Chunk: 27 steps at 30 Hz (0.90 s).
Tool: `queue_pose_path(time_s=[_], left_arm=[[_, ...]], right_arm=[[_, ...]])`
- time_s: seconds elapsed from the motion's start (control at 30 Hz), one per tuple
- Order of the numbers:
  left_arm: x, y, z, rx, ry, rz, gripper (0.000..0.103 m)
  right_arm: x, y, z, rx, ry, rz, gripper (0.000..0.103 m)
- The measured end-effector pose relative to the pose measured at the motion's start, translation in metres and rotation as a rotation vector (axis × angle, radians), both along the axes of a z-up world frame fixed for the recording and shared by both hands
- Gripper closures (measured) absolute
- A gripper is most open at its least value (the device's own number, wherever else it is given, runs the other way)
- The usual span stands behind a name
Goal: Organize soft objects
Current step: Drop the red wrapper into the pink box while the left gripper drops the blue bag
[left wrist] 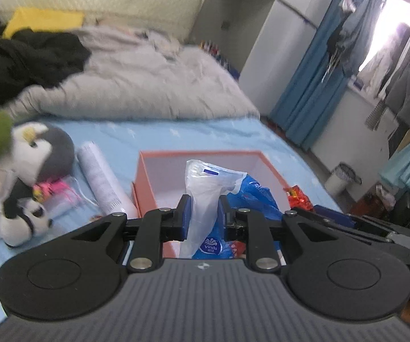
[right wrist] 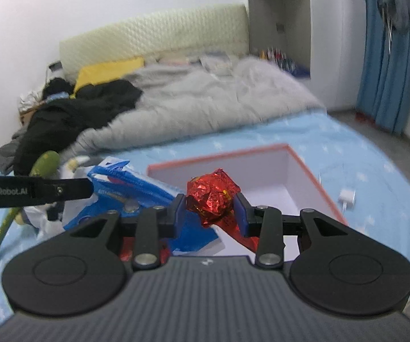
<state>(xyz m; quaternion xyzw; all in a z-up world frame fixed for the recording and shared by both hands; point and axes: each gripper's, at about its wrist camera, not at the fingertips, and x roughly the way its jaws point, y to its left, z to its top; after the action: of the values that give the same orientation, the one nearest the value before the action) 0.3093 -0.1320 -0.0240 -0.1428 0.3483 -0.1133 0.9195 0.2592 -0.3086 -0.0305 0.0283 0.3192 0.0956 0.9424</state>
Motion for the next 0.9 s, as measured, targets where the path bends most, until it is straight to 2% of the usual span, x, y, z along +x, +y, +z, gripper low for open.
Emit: queue_pose_path(time_s=[0.2, 0.43, 0.53, 0.6, 0.67, 0.73, 0.9], left_arm=[[0.046, -0.031, -0.040, 0.037, 0.119, -0.062, 0.080], [0.068, -0.059, -0.071, 0.123, 0.208, -0.133, 0.080], [0.068, -0.070, -0.074, 0.183, 0.209, -0.168, 0.078], [0.068, -0.073, -0.076, 0.186, 0.232, -0.182, 0.074], [0.066, -0.073, -0.075, 0.183, 0.234, -0.186, 0.060], [0.063, -0.072, -0.071, 0.178, 0.220, -0.187, 0.054], [0.049, -0.066, -0.047, 0.167, 0.156, -0.189, 0.054]], right_arm=[[0.027, -0.023, -0.033, -0.015, 0.136, -0.035, 0.063], [0.043, -0.046, -0.069, -0.025, 0.268, -0.084, 0.063], [0.042, -0.054, -0.076, -0.017, 0.286, -0.089, 0.062], [0.041, -0.059, -0.078, -0.004, 0.295, -0.101, 0.056], [0.039, -0.060, -0.078, -0.018, 0.299, -0.108, 0.054], [0.036, -0.059, -0.075, -0.032, 0.288, -0.098, 0.041], [0.026, -0.057, -0.054, -0.018, 0.216, -0.092, 0.040]])
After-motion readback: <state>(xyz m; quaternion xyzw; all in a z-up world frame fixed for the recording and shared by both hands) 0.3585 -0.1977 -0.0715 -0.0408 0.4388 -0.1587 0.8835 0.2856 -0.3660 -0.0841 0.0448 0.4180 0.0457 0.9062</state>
